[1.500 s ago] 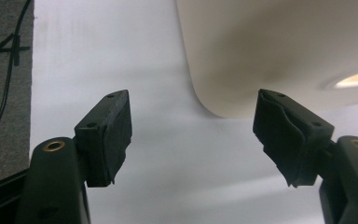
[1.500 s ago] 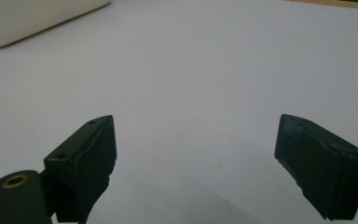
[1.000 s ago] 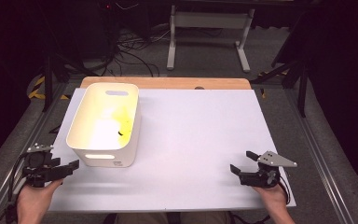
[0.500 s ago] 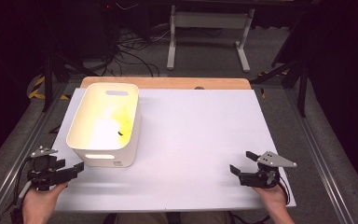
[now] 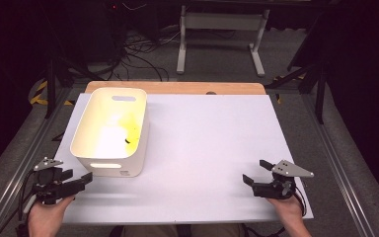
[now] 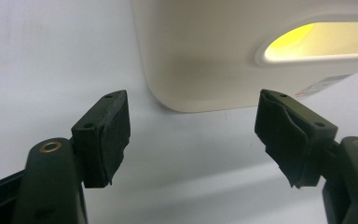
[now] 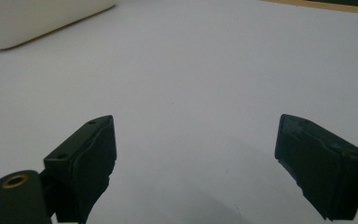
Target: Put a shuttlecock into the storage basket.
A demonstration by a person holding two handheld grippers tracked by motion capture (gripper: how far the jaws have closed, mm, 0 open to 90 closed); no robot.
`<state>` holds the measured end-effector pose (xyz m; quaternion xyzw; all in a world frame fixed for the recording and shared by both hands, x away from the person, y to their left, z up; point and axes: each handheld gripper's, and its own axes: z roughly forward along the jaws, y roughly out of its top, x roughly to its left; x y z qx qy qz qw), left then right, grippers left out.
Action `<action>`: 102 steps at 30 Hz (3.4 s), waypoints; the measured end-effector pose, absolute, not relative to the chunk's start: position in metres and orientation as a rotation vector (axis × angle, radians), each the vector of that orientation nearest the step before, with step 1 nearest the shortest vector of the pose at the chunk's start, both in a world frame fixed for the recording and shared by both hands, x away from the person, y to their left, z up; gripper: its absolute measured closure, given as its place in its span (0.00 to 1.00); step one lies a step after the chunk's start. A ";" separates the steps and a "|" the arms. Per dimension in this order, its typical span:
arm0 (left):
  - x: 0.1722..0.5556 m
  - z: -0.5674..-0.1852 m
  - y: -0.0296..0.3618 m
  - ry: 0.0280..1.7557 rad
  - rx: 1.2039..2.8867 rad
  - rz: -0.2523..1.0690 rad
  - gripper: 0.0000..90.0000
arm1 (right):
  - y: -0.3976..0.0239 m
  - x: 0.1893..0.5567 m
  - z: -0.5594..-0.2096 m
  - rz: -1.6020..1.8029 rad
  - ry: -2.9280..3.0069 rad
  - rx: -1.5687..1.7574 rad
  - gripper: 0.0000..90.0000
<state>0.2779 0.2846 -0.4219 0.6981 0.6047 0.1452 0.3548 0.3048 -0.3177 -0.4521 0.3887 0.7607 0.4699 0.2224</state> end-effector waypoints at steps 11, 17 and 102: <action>0.274 -0.426 0.279 1.526 1.793 0.401 0.30 | -0.311 0.303 -0.449 1.286 2.143 1.031 0.15; 0.269 -0.431 0.277 1.500 1.757 0.398 0.29 | -0.311 0.300 -0.449 1.304 2.151 1.030 0.15; 0.254 -0.464 0.268 1.355 1.686 0.443 0.24 | -0.333 0.279 -0.455 1.400 2.089 1.135 0.12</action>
